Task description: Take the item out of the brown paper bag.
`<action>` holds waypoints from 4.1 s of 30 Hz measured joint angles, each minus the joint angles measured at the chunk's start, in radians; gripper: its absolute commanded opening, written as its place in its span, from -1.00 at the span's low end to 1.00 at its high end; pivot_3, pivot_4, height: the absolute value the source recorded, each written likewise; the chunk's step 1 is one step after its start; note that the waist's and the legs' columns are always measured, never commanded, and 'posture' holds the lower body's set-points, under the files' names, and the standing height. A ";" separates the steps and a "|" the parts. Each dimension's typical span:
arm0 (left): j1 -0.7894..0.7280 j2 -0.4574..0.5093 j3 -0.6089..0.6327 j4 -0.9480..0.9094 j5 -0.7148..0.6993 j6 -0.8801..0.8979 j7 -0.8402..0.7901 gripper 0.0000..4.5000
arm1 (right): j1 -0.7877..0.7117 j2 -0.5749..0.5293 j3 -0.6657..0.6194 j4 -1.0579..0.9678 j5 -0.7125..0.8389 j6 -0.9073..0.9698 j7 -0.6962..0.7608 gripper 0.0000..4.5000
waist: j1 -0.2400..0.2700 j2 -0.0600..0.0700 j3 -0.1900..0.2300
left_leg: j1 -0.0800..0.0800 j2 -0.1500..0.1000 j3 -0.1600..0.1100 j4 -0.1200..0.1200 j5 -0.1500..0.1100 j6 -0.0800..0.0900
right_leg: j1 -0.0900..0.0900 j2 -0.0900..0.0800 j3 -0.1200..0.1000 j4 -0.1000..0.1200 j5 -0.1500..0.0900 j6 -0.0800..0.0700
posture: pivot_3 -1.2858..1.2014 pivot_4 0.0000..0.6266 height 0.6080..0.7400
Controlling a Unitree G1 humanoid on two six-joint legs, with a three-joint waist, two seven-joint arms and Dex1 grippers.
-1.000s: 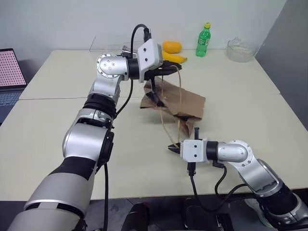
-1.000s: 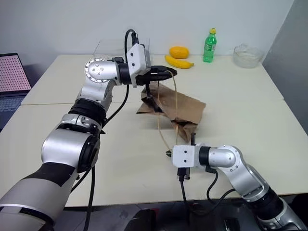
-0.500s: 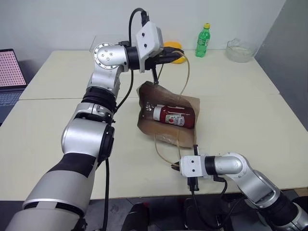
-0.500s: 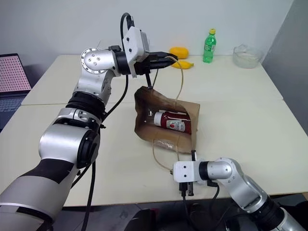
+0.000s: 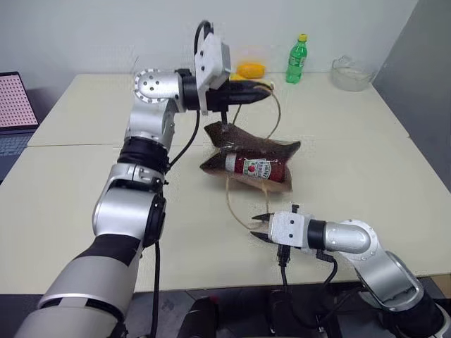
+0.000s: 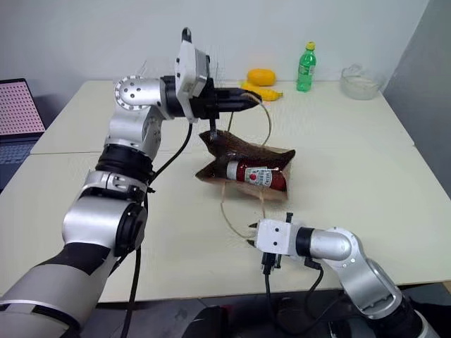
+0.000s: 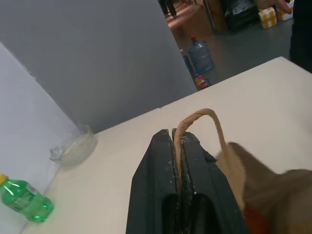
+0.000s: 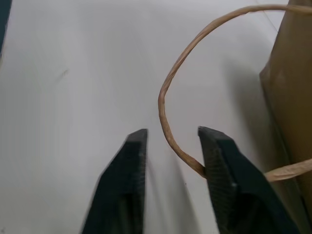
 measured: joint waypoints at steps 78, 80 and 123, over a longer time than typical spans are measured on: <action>0.137 -0.017 -0.027 -0.429 -0.175 0.482 0.064 -1.00 | -0.610 0.189 0.140 0.122 0.027 0.759 -0.207 0.98 | -0.005 0.000 0.000 | 0.001 0.000 0.000 -0.001 -0.001 0.002 | -0.002 0.000 0.000 0.001 0.000 -0.001 | 0.03 -0.52 1.00; 0.137 -0.017 -0.023 -0.415 -0.175 0.475 0.063 -1.00 | -0.640 0.209 0.151 0.166 0.025 0.748 -0.231 0.98 | -0.006 0.000 0.000 | 0.001 0.000 0.001 -0.001 -0.001 0.002 | -0.002 0.000 0.001 0.001 0.000 -0.001 | 0.03 -0.52 1.00; 0.137 -0.022 -0.027 -0.411 -0.175 0.451 0.063 -1.00 | -0.755 0.203 0.368 0.786 -0.308 0.196 -0.135 0.40 | -0.020 0.001 0.000 | 0.001 0.000 0.001 -0.001 0.001 -0.001 | -0.002 0.000 0.001 0.001 0.000 -0.001 | 0.03 -0.52 1.00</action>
